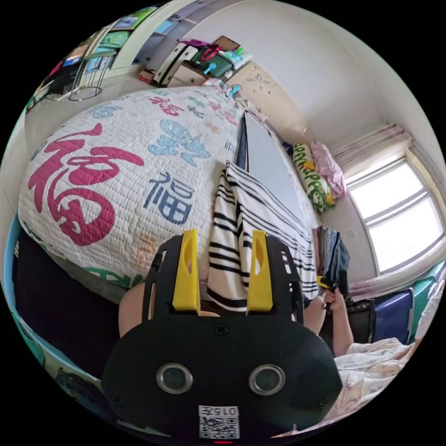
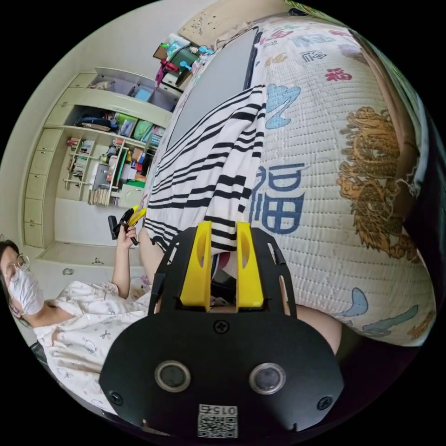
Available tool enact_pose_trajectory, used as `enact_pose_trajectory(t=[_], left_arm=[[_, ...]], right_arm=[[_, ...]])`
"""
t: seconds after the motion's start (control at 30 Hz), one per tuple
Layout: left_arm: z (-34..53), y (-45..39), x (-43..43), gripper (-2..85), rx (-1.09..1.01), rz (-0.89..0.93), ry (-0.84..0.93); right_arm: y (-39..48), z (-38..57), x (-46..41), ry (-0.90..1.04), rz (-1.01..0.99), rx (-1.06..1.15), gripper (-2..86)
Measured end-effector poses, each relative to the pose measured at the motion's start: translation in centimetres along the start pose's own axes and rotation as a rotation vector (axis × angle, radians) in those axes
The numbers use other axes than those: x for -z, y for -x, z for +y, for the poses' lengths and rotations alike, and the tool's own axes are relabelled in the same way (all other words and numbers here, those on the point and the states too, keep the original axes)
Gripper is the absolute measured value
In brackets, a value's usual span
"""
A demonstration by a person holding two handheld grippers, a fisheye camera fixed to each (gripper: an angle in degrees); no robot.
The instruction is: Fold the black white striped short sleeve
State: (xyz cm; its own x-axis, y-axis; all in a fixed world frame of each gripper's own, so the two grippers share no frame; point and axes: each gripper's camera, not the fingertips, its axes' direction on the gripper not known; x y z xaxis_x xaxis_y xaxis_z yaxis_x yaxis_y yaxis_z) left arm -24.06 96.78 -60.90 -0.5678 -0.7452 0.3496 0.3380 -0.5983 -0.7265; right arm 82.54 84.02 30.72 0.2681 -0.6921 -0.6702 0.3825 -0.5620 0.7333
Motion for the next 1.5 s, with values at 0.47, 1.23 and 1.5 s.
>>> enact_pose_trajectory(t=[0.47, 1.23, 1.5], left_arm=[[9.4, 3.7, -6.5, 10.4, -0.071, 0.108, 0.093], [17.5, 7.8, -5.6, -0.3, -0.003, 0.515, -0.147], [16.2, 3.7, -5.8, 10.7, -0.022, 0.189, -0.037]], right_arm=[[4.4, -6.0, 5.3, -0.155, -0.083, 0.200, 4.5], [-7.2, -4.7, 6.6, -0.103, 0.084, 0.021, 12.0], [-6.2, -5.8, 4.6, 0.061, -0.280, 0.266, 10.6]])
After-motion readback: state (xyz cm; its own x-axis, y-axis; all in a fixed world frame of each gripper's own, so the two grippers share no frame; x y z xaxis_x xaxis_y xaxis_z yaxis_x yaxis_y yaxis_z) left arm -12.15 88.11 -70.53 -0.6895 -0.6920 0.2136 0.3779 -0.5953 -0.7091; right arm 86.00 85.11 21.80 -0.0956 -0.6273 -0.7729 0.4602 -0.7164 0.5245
